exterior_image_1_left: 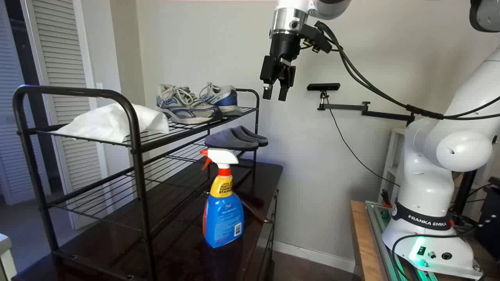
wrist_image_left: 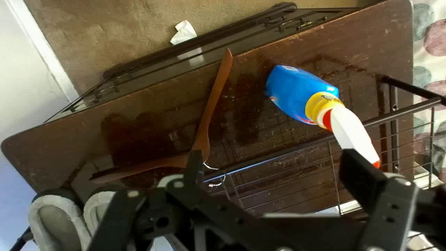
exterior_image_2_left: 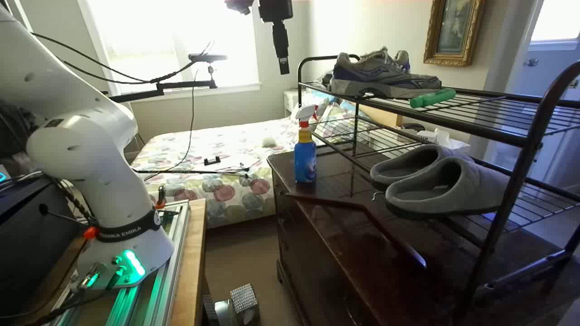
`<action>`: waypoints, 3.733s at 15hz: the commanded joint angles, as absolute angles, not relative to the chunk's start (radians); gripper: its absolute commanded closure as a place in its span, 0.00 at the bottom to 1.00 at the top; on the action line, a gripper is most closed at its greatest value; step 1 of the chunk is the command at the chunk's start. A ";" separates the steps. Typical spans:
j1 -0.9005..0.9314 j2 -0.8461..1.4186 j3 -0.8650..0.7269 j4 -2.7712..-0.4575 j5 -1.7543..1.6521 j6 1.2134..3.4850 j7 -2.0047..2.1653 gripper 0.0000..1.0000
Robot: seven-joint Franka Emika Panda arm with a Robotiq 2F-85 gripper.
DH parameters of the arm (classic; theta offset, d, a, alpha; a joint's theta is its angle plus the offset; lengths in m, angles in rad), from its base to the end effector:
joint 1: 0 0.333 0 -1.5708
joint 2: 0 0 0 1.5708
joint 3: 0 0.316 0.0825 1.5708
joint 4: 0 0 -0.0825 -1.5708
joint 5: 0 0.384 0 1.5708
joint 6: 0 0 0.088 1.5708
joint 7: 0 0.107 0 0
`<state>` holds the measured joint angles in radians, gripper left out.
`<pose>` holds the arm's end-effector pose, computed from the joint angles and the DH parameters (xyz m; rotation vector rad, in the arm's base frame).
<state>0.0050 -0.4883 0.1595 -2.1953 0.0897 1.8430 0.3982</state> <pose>0.4111 0.0866 0.5832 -3.0604 0.4089 -0.1898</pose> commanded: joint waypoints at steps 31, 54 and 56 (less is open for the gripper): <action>-0.006 -0.281 0.123 -2.534 0.153 2.284 0.563 0.00; 0.061 0.093 0.009 -2.672 -0.406 2.914 1.093 0.00; 0.073 0.109 0.005 -2.653 -0.445 2.923 1.111 0.00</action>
<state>0.0618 0.0928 0.0091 -2.6713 -0.4070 2.9137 1.0931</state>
